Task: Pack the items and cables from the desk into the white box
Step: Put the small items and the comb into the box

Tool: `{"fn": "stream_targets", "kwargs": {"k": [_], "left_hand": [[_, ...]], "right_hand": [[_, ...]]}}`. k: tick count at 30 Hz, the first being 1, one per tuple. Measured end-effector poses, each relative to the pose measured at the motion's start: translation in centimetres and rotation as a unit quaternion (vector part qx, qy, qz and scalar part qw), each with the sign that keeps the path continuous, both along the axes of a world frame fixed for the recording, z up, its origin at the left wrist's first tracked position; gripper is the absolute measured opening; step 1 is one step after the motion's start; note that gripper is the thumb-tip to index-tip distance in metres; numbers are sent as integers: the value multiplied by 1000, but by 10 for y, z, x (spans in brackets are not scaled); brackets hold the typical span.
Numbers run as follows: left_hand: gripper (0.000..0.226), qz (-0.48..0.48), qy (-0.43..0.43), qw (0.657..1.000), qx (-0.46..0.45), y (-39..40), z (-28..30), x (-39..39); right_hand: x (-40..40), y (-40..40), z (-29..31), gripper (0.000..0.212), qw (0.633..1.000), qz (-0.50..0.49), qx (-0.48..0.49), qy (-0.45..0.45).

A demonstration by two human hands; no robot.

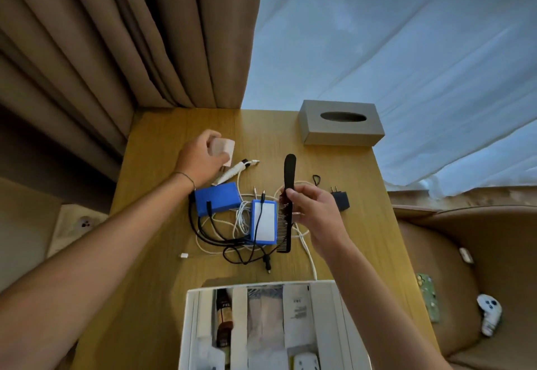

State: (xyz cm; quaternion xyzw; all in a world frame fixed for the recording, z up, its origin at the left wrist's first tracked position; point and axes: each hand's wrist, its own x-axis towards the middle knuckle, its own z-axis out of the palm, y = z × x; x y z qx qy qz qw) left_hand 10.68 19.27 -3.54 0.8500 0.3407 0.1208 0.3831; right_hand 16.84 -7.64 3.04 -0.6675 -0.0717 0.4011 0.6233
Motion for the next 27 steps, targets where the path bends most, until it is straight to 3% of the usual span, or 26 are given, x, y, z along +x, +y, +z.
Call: {"fn": "stream_targets", "kwargs": {"k": [3, 7, 12, 15, 18, 22, 27], "left_hand": [[37, 41, -67, 990, -114, -24, 27, -22], [27, 64, -126, 942, -304, -59, 55, -55], [25, 58, -160, 878, -447, -105, 73, -88], [29, 76, -174, 856, -480, -134, 77, -103], [29, 75, -170, 853, -489, -163, 79, -115], [29, 56, -124, 877, -460, -201, 82, -128], [34, 33, -61, 896, -439, -233, 78, -143]], "right_hand": [[-14, -18, 11, 15, 1000, 21, 5, 5], [-34, -47, 23, 19, 998, 55, -6, -8], [-52, -87, 28, 8, 994, 82, -60, -35], [-63, -111, 22, 3, 977, 126, -144, -98], [-77, -131, 5, 6, 931, 186, -262, -173], [-97, -143, -18, 11, 807, 260, -424, -318], [-105, -131, -27, 17, 726, 300, -485, -383]]}}
